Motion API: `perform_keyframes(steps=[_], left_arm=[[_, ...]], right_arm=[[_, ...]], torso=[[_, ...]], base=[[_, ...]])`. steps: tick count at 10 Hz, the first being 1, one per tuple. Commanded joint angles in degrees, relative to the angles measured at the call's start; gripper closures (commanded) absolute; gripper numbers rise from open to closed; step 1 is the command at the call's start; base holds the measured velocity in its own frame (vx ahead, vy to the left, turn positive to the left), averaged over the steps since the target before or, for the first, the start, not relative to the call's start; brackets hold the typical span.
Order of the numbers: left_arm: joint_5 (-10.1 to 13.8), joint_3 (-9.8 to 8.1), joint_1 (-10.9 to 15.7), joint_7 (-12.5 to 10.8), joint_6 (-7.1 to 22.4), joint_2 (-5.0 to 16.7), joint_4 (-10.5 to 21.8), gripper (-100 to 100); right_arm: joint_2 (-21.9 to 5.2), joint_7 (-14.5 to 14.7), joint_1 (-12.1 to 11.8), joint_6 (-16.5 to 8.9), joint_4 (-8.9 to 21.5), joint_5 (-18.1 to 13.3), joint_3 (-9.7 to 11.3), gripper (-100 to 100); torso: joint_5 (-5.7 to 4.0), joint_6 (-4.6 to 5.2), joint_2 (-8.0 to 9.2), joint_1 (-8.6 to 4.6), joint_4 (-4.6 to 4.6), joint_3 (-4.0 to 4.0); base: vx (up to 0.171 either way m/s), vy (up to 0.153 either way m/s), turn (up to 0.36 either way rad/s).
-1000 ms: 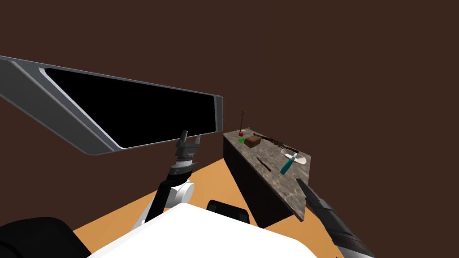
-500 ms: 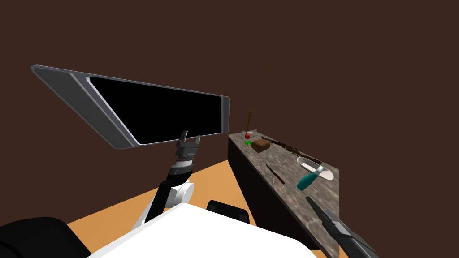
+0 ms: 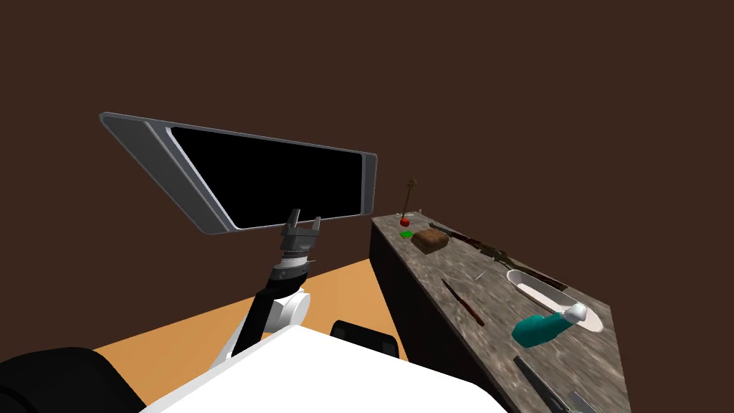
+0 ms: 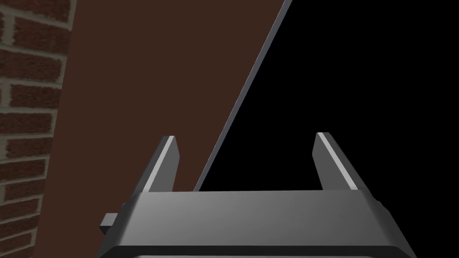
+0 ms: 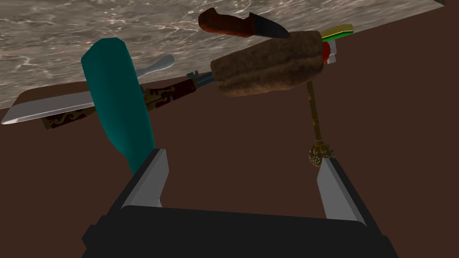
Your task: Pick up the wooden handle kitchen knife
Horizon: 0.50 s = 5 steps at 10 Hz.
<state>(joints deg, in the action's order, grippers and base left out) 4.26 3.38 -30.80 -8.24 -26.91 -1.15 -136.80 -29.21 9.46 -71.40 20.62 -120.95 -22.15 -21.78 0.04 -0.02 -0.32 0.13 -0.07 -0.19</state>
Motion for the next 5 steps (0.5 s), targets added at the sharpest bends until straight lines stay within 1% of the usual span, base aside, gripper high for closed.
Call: perform_keyframes(steps=[1, 2, 3, 4, 5], left_arm=[[0.0, 0.00, 0.0, 0.0, 0.0, 0.0, 0.0, 0], [0.0, 0.00, 0.0, 0.0, 0.0, 0.0, 0.0, 0], [0.0, 0.00, 0.0, 0.0, 0.0, 0.0, 0.0, 0], [0.0, -0.01, 0.0, 0.0, 0.0, 0.0, 0.0, 0], [0.0, 0.00, 0.0, 0.0, 0.0, 0.0, 0.0, 0]], right_arm=[[-1.1, -0.1, -1.7, -0.3, 0.7, -0.8, -0.4, -100], [-2.9, 0.0, -3.9, -0.8, 1.5, -2.6, -0.9, -100], [-2.9, 0.0, -4.4, -0.8, 1.5, -2.6, -0.9, -100], [-4.7, 0.1, -6.8, -1.3, 2.3, -4.5, -1.3, -100], [-6.4, 0.2, -8.4, -1.7, 3.1, -6.3, -1.6, -100]], torso=[[0.00, 0.00, 0.00, 0.00, 0.00, 0.00], [-0.01, 0.04, 0.06, -0.04, 0.01, 0.03], [-0.01, 0.00, -0.01, 0.00, 0.00, 0.00], [-0.01, 0.04, 0.05, -0.01, 0.01, 0.02], [-0.01, 0.01, 0.05, 0.00, 0.01, 0.03]], base=[[0.075, 0.007, 0.088], [0.100, 0.023, 0.184], [0.079, 0.012, 0.096], [0.080, 0.017, 0.175], [0.153, 0.026, 0.260]])
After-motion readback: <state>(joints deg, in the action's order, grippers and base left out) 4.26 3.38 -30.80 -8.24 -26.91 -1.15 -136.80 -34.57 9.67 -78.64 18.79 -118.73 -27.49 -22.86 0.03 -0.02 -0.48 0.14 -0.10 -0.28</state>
